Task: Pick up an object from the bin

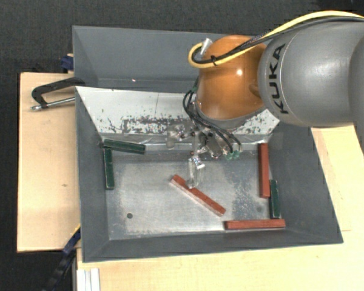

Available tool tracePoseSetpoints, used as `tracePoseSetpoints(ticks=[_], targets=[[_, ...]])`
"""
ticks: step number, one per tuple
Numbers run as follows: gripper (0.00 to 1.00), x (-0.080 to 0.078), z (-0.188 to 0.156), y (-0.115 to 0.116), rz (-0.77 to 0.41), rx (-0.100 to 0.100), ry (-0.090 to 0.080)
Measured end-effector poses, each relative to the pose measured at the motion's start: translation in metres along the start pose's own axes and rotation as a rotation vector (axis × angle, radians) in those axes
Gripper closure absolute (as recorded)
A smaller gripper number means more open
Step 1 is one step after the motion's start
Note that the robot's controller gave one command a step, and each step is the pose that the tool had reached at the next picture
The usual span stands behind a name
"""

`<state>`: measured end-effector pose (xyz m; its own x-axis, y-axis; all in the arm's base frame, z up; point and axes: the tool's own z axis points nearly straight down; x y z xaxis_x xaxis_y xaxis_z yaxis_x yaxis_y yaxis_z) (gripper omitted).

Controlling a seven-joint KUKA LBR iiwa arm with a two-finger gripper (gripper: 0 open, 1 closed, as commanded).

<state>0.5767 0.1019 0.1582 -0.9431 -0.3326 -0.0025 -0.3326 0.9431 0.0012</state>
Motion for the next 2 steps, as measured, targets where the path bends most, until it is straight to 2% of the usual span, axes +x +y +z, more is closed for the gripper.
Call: tracePoseSetpoints(ticks=[1,2], targets=[[0.0,0.0,0.0,0.0,0.0,0.0,0.0],[0.0,0.015,0.047,-0.016,0.067,0.001,-0.006]])
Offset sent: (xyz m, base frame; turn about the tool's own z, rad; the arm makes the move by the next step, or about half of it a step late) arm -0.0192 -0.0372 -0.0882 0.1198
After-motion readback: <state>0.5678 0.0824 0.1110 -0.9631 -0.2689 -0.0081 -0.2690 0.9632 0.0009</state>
